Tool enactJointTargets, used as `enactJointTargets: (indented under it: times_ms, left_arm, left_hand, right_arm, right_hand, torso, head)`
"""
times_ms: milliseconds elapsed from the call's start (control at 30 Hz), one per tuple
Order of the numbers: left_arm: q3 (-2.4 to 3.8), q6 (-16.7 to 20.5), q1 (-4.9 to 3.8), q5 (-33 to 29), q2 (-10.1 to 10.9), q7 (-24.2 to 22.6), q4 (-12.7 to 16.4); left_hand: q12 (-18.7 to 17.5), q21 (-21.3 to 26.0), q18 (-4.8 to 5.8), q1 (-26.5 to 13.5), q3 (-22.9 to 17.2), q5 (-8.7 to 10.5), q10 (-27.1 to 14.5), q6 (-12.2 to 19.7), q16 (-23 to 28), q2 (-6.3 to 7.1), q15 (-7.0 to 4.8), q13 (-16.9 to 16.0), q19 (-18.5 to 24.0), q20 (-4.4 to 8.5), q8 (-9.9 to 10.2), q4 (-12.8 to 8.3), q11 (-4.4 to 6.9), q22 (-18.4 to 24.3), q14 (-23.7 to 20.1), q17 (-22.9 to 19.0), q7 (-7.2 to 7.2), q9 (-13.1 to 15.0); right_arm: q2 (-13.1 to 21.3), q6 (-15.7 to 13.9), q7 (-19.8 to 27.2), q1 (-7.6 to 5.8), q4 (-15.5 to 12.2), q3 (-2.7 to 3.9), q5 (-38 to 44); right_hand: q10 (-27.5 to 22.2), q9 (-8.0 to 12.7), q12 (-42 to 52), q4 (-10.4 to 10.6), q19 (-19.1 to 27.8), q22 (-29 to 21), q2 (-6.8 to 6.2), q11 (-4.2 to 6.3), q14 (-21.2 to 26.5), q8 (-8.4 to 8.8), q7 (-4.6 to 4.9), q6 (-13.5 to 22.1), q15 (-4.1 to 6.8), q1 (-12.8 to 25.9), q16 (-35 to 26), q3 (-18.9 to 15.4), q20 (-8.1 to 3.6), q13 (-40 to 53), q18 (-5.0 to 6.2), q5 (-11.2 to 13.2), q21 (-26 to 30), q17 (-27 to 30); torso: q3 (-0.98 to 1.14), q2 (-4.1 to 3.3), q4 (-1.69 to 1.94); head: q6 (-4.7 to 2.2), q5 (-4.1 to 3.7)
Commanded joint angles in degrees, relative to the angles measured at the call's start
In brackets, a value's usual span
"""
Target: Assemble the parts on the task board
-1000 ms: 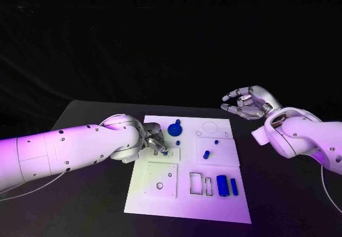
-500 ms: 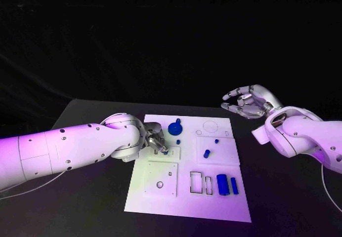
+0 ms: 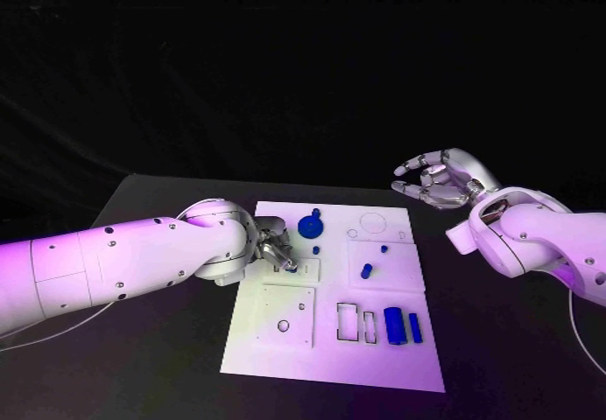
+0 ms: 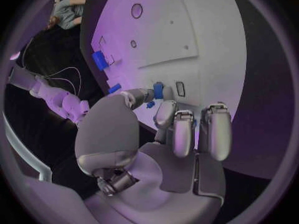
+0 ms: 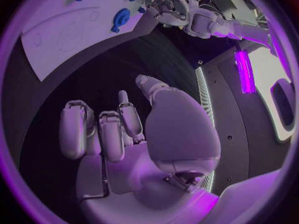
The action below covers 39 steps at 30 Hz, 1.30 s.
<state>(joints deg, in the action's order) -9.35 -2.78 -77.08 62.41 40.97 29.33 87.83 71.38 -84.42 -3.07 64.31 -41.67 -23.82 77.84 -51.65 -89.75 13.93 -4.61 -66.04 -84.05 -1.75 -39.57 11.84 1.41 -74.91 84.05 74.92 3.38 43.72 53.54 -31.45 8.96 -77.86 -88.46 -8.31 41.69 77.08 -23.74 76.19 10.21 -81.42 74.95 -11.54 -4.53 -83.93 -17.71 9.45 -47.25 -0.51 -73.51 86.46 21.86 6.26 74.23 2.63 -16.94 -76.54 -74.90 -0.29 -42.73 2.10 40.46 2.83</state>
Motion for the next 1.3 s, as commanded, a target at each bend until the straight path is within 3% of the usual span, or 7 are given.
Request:
enactJointTargets:
  times_ms: [33, 433, 767, 1300]
  left_arm:
    - [-0.24, -1.9, 0.31, -0.3, -0.1, 0.5, -0.1]
    - [-0.24, -2.1, 0.30, -1.0, -0.3, 0.5, -0.4]
    - [-0.23, -3.5, 0.29, -2.2, -0.5, 0.6, -0.9]
    - [-0.23, -3.5, 0.27, -2.9, -0.8, 0.6, -1.4]
  left_hand:
    - [0.2, -0.2, 0.46, 0.2, -11.1, -0.31, 0.4, -0.7, -0.2, -0.30, -0.25, -0.1, -0.8, 0.52, -0.4, -11.4, 0.07, -2.2, 5.9, 15.1, -0.44, 0.1]
    - [0.3, -0.2, 0.44, 0.3, -11.2, -0.40, 0.5, -0.8, -0.2, -0.30, -0.28, -0.2, -0.8, 0.51, -0.4, -11.4, 0.10, -2.1, 5.9, 15.1, -0.47, 0.2]
    - [1.1, 0.0, 0.41, -2.8, -9.3, 0.10, 1.7, -1.8, -0.2, -1.06, -0.74, -1.3, -0.8, 0.78, -1.1, -8.9, 0.76, -2.0, 5.9, 15.1, -1.41, 1.5]
    - [1.1, 0.0, 0.43, -4.8, -8.2, 0.14, 2.1, -2.4, -0.2, -2.15, -1.14, -1.3, -0.8, 1.16, -1.2, -7.1, 1.19, -2.1, 5.9, 15.1, -1.93, 2.1]
  right_arm:
    - [-0.1, 0.5, 0.3, 0.04, 0.0, 0.01, 0.6]
    - [-0.1, 0.4, 0.3, 0.05, 0.1, 0.01, 0.6]
    - [0.0, 0.4, 0.3, 0.05, 0.0, 0.01, 0.6]
    - [0.2, 0.4, 0.1, 0.04, 0.0, 0.01, 0.7]
  right_hand:
    - [-0.3, 0.1, -0.2, 0.3, 0.3, 4.8, -0.03, 0.12, -3.7, -0.38, -0.19, -0.2, 0.29, 0.7, -0.1, 0.1, 0.04, 0.0, 0.97, 0.2, 0.2, -5.2]
    - [-0.3, 0.1, -0.2, 0.3, 0.3, 4.8, -0.03, 0.12, -3.7, -0.38, -0.19, -0.2, 0.29, 0.7, -0.1, 0.1, 0.04, 0.0, 0.97, 0.2, 0.2, -5.2]
    - [-0.3, 0.1, -0.2, 0.3, 0.3, 4.7, -0.07, 0.13, -3.7, -0.42, -0.20, -0.2, 0.31, 0.7, -0.2, 0.1, 0.03, -0.1, 0.99, 0.2, 0.3, -5.1]
    - [-0.3, 0.1, -0.2, 0.3, 0.3, 4.7, -0.07, 0.13, -3.7, -0.42, -0.20, -0.2, 0.31, 0.7, -0.2, 0.1, 0.03, -0.1, 0.99, 0.2, 0.3, -5.1]
  torso:
    - [-0.01, 0.00, -0.03]
    - [0.06, -0.01, -0.02]
    - [0.09, -0.02, -0.02]
    - [0.02, -0.01, 0.03]
  head:
    - [0.07, 0.03]
    - [0.07, 0.05]
    - [0.18, -0.02]
    - [0.29, 0.02]
